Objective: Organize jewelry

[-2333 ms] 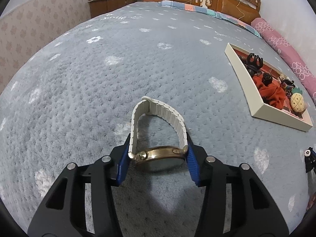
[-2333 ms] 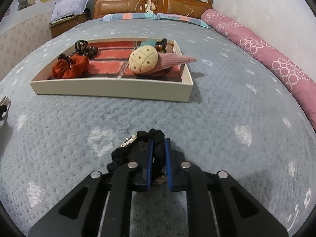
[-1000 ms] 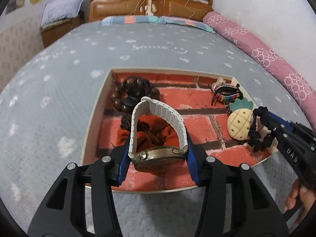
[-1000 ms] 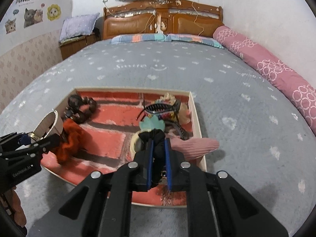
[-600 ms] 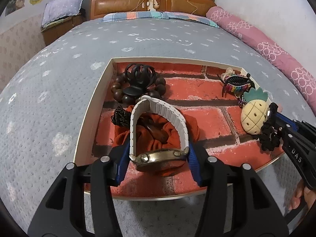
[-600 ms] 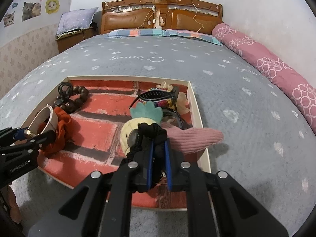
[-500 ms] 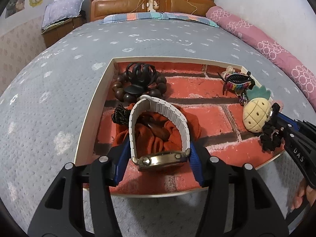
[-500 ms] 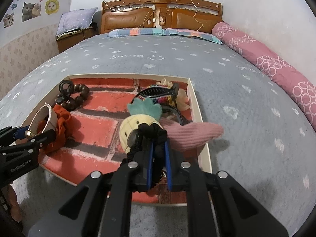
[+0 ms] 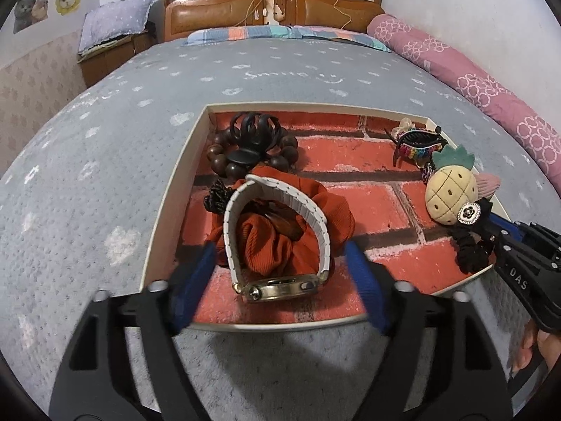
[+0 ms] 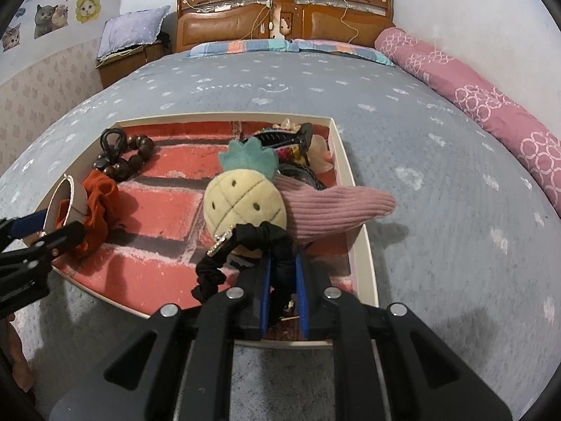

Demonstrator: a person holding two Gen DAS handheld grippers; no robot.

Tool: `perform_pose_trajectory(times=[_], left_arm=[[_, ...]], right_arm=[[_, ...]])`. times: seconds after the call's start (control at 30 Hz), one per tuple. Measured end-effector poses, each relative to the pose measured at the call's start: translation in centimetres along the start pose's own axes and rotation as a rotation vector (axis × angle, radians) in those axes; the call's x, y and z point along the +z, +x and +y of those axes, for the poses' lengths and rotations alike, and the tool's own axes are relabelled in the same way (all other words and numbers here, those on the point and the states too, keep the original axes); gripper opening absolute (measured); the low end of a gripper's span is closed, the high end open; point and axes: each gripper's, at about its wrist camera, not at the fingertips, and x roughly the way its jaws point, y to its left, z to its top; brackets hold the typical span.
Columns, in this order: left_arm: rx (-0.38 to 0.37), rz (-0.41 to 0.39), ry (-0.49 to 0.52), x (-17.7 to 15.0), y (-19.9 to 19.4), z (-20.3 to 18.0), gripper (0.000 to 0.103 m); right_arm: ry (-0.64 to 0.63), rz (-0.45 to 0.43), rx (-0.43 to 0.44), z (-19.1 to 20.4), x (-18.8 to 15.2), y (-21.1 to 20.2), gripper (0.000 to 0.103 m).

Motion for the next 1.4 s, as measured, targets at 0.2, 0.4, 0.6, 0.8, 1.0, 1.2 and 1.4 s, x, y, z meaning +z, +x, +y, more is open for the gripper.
perform_pose_trajectory(times=[0.2, 0.4, 0.6, 0.8, 1.0, 1.2, 1.4], left_arm=[[-0.008, -0.022, 0.004, -0.1, -2.0, 0.3, 0.085], [0.022, -0.073, 0.003, -0.8, -5.9, 1.5, 0.096], [0.07, -0.126, 0.001, -2.8, -10.6, 2.5, 0.098], [0.09, -0.18, -0.038, -6.7, -14.7, 3.6, 0.098], [0.117, -0.194, -0.061, -11.0, -16.9, 3.4, 0.098], [0.114, -0.275, -0.041, -13.9, -19.7, 1.6, 0.098], [0.099, -0.334, -0.041, -16.0, -21.1, 0.7, 0.098]], right_arm=[[-0.003, 0.006, -0.006, 0.1, -0.1, 0.0, 0.04], [0.006, -0.025, -0.017, -0.1, -0.3, -1.9, 0.069], [0.022, -0.079, -0.023, -0.1, -1.3, -6.4, 0.086], [0.018, -0.133, -0.025, 0.1, -4.7, -11.3, 0.092], [0.005, -0.207, -0.034, 0.0, -9.4, -16.4, 0.095], [0.024, -0.265, -0.043, -0.6, -12.3, -20.2, 0.095], [0.037, -0.309, -0.042, -0.4, -14.5, -21.9, 0.097]])
